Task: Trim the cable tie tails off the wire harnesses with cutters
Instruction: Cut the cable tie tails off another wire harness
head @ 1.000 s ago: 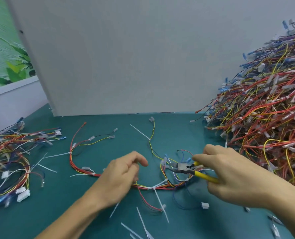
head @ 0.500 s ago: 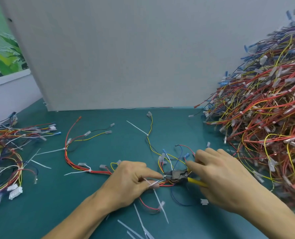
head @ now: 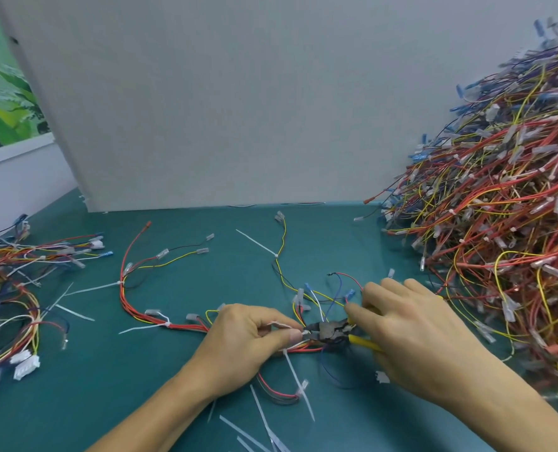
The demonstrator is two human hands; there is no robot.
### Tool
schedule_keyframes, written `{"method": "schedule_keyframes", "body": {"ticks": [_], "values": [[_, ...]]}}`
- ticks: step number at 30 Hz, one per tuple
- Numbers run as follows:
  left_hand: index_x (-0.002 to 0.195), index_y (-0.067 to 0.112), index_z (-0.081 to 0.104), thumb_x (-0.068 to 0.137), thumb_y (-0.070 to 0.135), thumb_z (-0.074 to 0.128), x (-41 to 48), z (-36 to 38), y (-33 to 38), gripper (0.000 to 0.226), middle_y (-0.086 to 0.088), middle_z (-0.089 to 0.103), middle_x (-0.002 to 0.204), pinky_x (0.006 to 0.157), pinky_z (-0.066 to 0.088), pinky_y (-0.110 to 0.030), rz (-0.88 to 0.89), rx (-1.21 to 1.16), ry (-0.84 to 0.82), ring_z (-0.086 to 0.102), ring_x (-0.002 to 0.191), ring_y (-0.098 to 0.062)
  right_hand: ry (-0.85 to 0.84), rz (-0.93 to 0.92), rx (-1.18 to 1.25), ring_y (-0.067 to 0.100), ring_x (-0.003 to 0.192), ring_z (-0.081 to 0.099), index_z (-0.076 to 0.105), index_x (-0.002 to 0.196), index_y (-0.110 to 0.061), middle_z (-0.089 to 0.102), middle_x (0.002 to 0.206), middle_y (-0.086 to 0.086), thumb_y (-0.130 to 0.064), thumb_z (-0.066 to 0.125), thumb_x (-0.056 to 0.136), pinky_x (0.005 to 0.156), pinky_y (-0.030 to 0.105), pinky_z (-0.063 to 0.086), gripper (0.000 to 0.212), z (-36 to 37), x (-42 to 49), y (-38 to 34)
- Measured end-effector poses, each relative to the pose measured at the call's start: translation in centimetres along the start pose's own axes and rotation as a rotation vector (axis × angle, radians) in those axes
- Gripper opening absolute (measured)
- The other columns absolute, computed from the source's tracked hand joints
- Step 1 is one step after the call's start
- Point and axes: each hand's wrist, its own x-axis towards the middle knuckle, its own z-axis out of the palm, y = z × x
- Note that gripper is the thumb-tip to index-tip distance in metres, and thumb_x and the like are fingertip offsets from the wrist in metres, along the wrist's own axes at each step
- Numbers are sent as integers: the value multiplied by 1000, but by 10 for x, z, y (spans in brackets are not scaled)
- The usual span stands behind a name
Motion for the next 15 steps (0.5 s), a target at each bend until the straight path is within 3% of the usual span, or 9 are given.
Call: {"method": "schedule_keyframes", "body": {"ticks": [7, 15], "values": [[81, 37, 75, 81, 27, 75, 0, -2, 1, 10, 5, 73, 71, 67, 51, -27, -58, -29, -13, 62, 66, -5, 23, -20, -32, 25, 57, 50, 66, 74, -18, 54, 68, 0, -9, 72, 46, 48, 32, 38, 29, 1, 0, 0], [78, 41, 74, 76, 37, 73, 1, -3, 0, 5, 5, 71, 66, 61, 43, -17, -61, -45, 11, 55, 59, 0, 76, -11, -43, 25, 59, 48, 65, 75, -16, 52, 70, 1, -6, 65, 52, 50, 34, 37, 26, 0, -1, -1]]}}
